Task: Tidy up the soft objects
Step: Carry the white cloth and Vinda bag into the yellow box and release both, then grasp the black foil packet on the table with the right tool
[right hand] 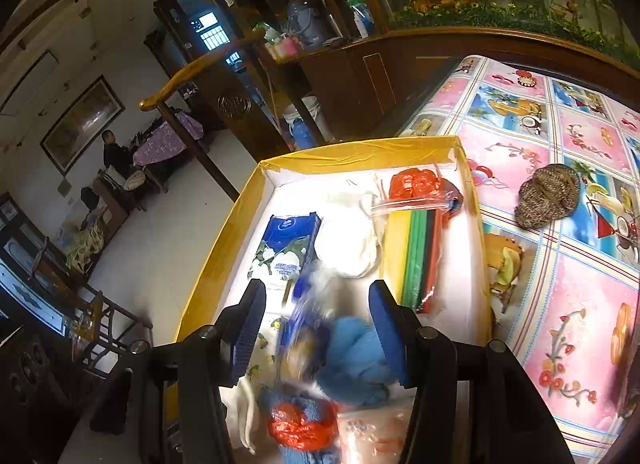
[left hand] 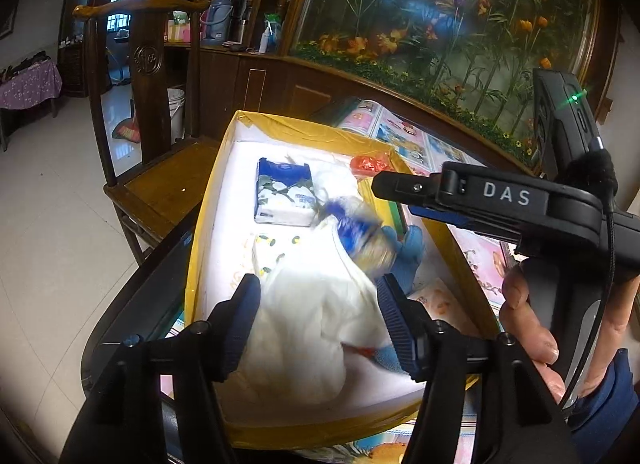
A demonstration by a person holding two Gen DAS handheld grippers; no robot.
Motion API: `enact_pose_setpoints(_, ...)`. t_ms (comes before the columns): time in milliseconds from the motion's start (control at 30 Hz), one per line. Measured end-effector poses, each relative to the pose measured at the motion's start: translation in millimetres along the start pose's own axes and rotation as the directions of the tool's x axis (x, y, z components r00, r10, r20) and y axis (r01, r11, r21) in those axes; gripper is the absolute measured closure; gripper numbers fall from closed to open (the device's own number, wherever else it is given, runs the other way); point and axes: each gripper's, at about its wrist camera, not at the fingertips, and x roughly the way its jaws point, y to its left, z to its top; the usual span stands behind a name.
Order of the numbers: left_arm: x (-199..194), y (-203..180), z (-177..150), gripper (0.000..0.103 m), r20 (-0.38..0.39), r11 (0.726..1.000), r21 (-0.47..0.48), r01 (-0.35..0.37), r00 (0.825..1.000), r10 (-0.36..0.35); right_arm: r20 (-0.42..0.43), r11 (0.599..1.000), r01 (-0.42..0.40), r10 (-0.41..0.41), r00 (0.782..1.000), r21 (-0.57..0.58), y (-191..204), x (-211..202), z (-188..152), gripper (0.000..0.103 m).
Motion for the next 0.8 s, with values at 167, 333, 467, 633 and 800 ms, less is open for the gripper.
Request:
enact_pose_setpoints(167,-5,-17,1,0.042,0.012,0.999,0.038,0.022,1.000,-0.022,0.015,0.999,-0.035,0.035,0.999,0.033,-27,-30,-8,0.045)
enact_pose_setpoints(333,-8,-53,-3,0.041,0.015,0.990,0.121,0.067,0.997,-0.069,0.058,0.997,-0.015,0.010,0.998,0.078,-74,-76,-22,0.045)
enact_pose_setpoints(467,-2,-96,-15,0.041,-0.023,0.969,0.203,0.142,0.990,-0.140,0.097,0.991,0.051,-0.063,0.993,0.128,-124,-117,-36,0.045)
enact_pose_setpoints(633,15,-158,-46,0.040,-0.106,0.917,0.318,0.242,0.970,-0.219,0.101,0.960,0.178,-0.204,0.974,0.217,-193,-152,-46,0.045)
enact_pose_setpoints(800,28,-195,-71,0.040,-0.152,0.883,0.392,0.257,0.965,-0.213,0.003,0.947,0.226,-0.232,0.973,0.227,-237,-147,-52,0.045)
